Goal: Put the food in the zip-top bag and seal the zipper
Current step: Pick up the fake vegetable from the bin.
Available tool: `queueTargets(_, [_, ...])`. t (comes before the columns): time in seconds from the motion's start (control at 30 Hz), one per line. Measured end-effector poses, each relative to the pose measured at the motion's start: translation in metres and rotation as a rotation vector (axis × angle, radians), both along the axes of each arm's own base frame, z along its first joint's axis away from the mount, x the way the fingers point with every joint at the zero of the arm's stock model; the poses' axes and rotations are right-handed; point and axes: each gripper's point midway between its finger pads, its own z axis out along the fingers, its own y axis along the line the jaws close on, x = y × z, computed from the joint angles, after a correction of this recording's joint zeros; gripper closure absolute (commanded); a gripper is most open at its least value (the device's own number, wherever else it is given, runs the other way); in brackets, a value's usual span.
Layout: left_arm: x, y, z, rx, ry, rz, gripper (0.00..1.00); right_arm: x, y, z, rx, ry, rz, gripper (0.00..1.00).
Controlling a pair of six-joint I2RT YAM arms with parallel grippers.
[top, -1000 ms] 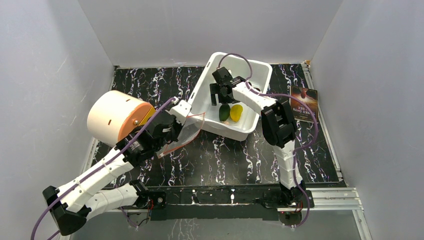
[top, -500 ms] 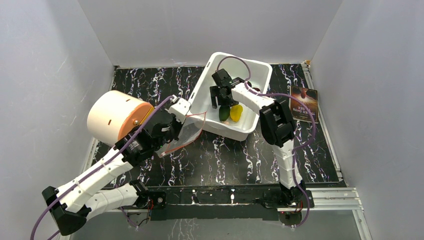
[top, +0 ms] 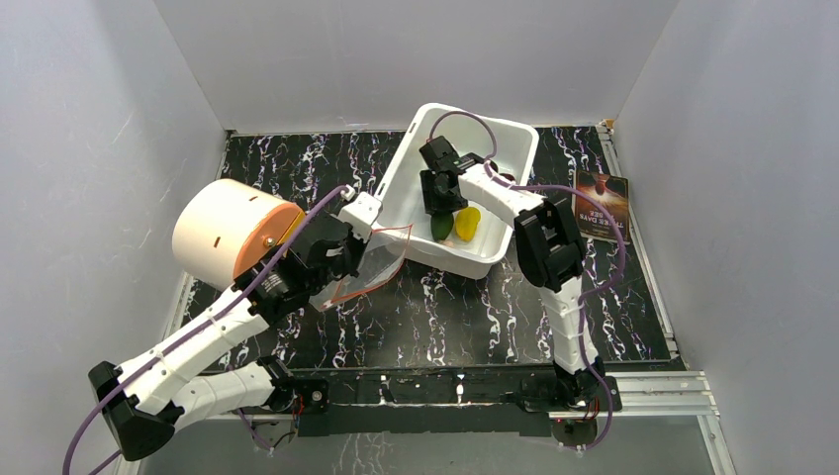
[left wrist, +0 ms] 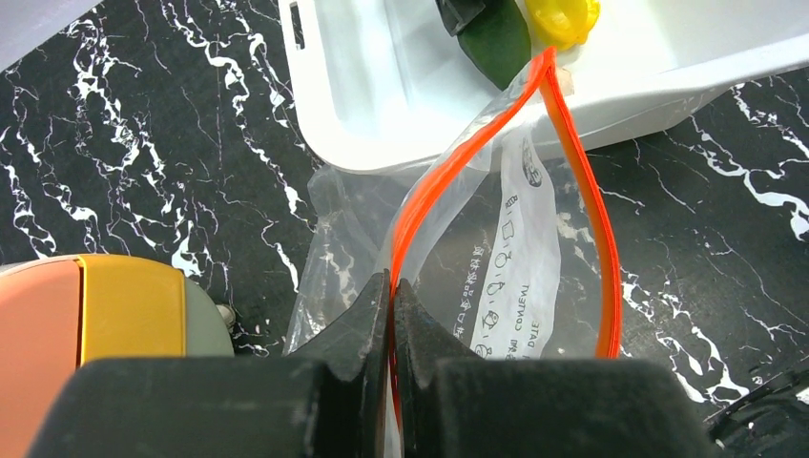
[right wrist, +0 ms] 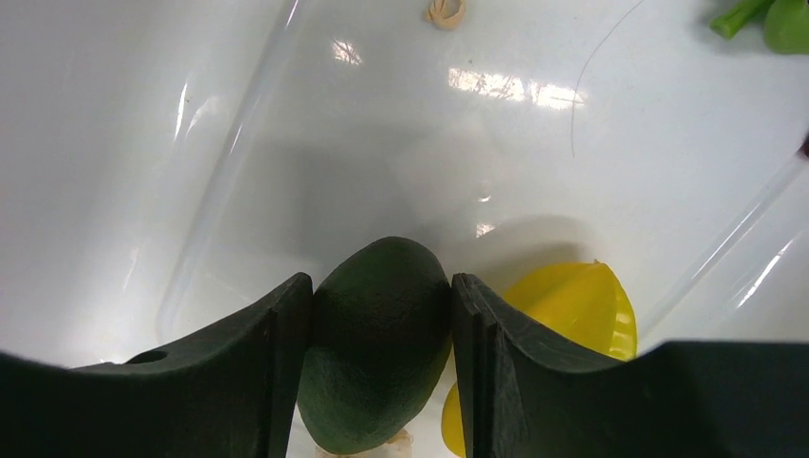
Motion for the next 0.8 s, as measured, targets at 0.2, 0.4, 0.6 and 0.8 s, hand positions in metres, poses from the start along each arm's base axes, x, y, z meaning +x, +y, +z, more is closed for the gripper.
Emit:
queueTargets(0.2, [-0.001,-0.001,0.002,-0.021,0.003,0.005,1.00,-0.004,-0.006,0.022,0.006,-0.038,-0.016,0.65])
queueTargets(0.4, [-0.001,-0.002,0.002,-0.032,0.007,0.009,1.00,-0.002,-0.009,0.067,0.042,-0.127,-0.028,0.66])
queueTargets(0.6, [0.001,-0.007,-0.001,-0.049,0.032,0.025,1.00,-0.002,-0.011,0.087,0.056,-0.162,-0.040,0.68])
queueTargets(0.8, [0.000,-0.013,0.002,-0.104,0.063,0.050,1.00,-0.009,-0.012,0.122,0.098,-0.214,-0.048,0.69])
